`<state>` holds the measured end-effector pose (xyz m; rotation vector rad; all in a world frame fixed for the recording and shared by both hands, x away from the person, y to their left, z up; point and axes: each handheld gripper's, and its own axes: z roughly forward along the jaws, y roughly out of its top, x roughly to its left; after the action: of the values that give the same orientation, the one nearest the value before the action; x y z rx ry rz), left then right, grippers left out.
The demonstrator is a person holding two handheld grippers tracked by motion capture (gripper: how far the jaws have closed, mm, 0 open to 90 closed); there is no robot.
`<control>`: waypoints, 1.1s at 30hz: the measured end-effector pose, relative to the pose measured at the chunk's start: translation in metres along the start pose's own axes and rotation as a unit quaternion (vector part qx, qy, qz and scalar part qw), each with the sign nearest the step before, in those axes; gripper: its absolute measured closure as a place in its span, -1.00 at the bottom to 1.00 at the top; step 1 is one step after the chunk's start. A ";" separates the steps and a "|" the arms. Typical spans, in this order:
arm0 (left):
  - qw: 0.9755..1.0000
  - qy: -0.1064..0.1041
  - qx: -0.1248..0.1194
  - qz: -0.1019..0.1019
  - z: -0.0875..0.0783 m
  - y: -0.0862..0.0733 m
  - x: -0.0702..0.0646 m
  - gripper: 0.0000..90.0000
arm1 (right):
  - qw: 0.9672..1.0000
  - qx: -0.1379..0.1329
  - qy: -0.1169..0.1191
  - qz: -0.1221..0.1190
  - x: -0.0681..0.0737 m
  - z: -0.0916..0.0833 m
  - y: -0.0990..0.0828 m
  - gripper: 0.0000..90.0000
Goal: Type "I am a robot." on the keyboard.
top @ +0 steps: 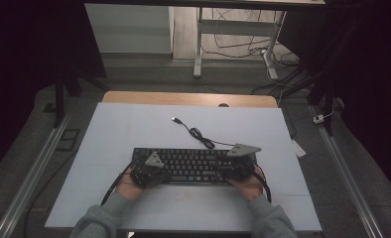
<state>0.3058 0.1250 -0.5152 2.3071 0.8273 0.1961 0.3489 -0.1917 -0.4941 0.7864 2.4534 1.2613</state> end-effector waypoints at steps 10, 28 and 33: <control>1.000 0.000 -0.002 0.000 0.000 0.000 0.000 0.96 | 1.000 0.000 -0.001 -0.001 0.000 0.000 0.000 0.23; 0.999 0.006 -0.045 -0.023 -0.014 0.000 0.006 0.96 | 1.000 0.001 0.000 0.002 0.000 0.000 0.000 0.22; 0.995 0.010 -0.083 -0.050 -0.026 -0.001 0.010 0.67 | 1.000 0.001 0.000 0.001 0.000 0.000 0.000 0.22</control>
<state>0.3040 0.1464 -0.4967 2.1076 0.8995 0.2344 0.3491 -0.1916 -0.4946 0.7883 2.4549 1.2609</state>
